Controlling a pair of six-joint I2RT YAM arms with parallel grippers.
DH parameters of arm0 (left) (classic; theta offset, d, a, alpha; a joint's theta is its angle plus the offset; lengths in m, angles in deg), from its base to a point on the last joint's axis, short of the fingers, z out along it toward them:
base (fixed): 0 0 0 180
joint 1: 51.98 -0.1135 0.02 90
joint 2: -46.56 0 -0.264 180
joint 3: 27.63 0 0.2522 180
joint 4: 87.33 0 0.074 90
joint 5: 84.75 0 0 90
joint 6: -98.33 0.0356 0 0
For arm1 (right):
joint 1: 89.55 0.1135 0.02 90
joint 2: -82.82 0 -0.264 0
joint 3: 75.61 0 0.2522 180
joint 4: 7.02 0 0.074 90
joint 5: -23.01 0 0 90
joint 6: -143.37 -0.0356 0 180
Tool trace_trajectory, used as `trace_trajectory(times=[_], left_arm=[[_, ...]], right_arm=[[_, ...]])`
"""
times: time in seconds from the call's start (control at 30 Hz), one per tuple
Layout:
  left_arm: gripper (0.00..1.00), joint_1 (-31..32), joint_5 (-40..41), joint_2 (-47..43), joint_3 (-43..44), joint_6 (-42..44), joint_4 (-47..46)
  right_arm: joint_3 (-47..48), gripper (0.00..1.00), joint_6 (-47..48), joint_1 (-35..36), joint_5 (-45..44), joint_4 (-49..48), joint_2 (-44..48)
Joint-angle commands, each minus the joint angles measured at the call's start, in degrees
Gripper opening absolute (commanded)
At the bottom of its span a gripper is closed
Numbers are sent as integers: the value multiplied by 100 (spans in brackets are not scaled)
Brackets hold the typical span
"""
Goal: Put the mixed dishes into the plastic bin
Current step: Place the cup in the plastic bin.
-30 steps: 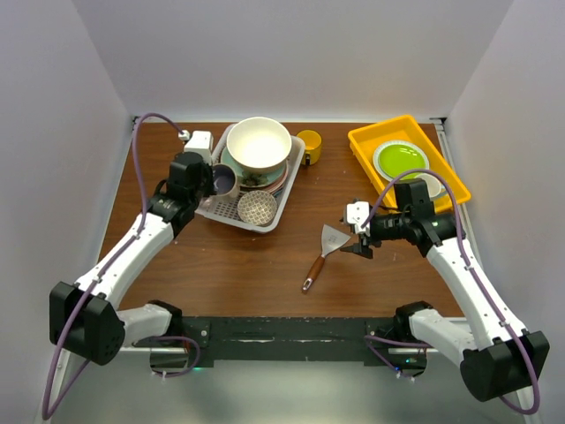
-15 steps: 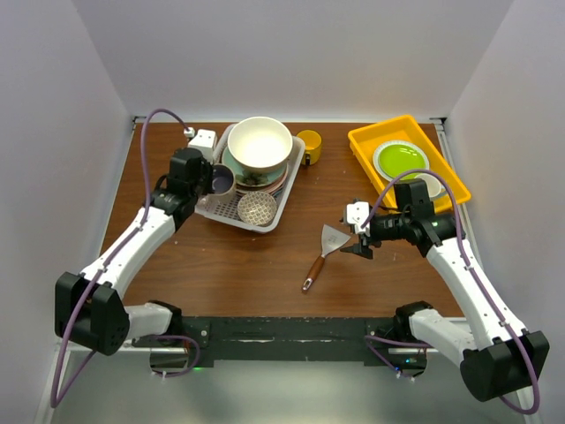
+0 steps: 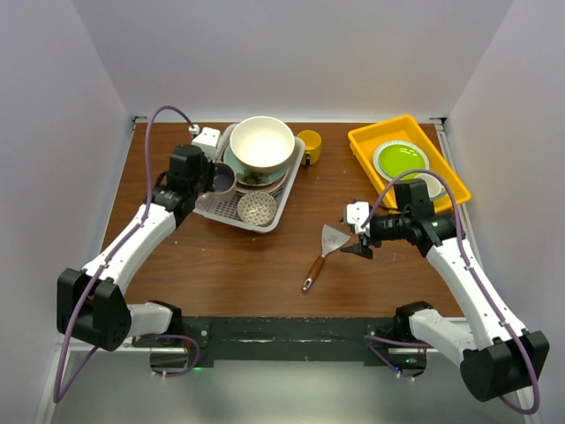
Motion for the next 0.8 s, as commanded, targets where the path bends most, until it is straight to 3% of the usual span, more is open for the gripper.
trace_trajectory(times=[0.0,0.77], left_arm=[[0,-23,-116,-263,218,304,-606],[0,-23,-564,-334,218,1034,-360]], right_arm=[[-42,75,67,-33,188,-100,92],[-42,76,67,-33,206,-91,75]])
